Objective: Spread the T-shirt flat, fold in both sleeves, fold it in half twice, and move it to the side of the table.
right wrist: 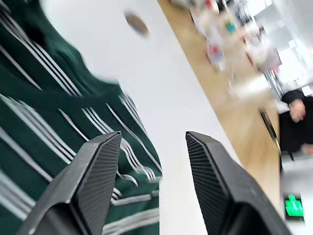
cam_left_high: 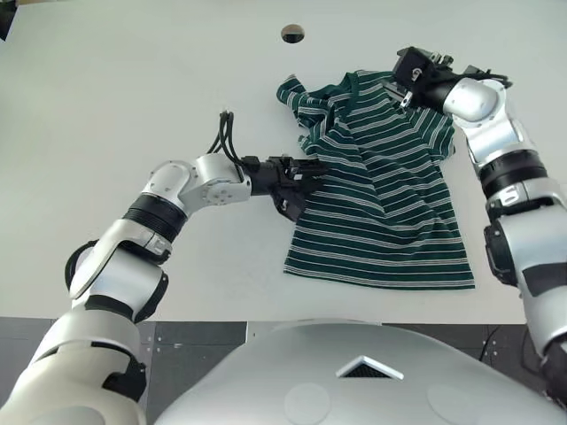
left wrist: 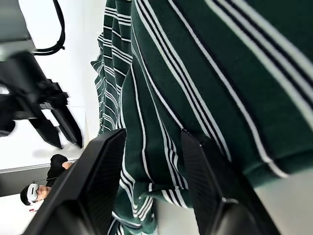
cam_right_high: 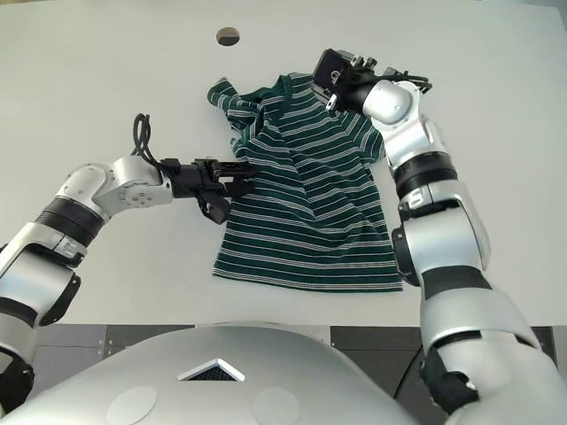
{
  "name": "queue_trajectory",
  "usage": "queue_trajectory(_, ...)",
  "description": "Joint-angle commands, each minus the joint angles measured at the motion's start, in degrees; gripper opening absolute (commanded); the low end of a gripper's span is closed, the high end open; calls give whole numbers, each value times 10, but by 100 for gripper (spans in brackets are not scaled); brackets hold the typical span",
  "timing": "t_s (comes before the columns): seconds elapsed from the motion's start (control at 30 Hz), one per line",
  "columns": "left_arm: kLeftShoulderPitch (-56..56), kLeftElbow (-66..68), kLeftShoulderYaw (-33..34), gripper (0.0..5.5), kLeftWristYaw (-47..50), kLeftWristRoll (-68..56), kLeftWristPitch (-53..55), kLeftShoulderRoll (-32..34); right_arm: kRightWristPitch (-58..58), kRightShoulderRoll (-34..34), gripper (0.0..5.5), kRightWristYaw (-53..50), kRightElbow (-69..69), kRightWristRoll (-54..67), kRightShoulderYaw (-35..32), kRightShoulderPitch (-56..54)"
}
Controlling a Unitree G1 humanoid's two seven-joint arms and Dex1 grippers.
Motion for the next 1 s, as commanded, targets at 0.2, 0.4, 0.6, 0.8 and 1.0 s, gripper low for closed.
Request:
queue_trajectory(0.2,92,44,-33,211,-44,26,1,109,56,-5,245,-61,123,-66,21,-47)
queue_trajectory(0.4,135,-12,-16,211,-80,-21,14,158,94,-32,245,-75,133,-68,2,-49)
queue_trajectory(0.6,165,-75,-3,211,-123,-67,31,196,94,-32,245,-68,130,-70,-5,-43)
queue_trajectory(0.8,241,-228,12,211,-249,-180,90,293,55,-28,245,-71,119,-56,-22,-42)
queue_trajectory(1.0,284,-285,36,211,-331,-212,158,349,-10,-16,245,-61,83,-33,-43,-56)
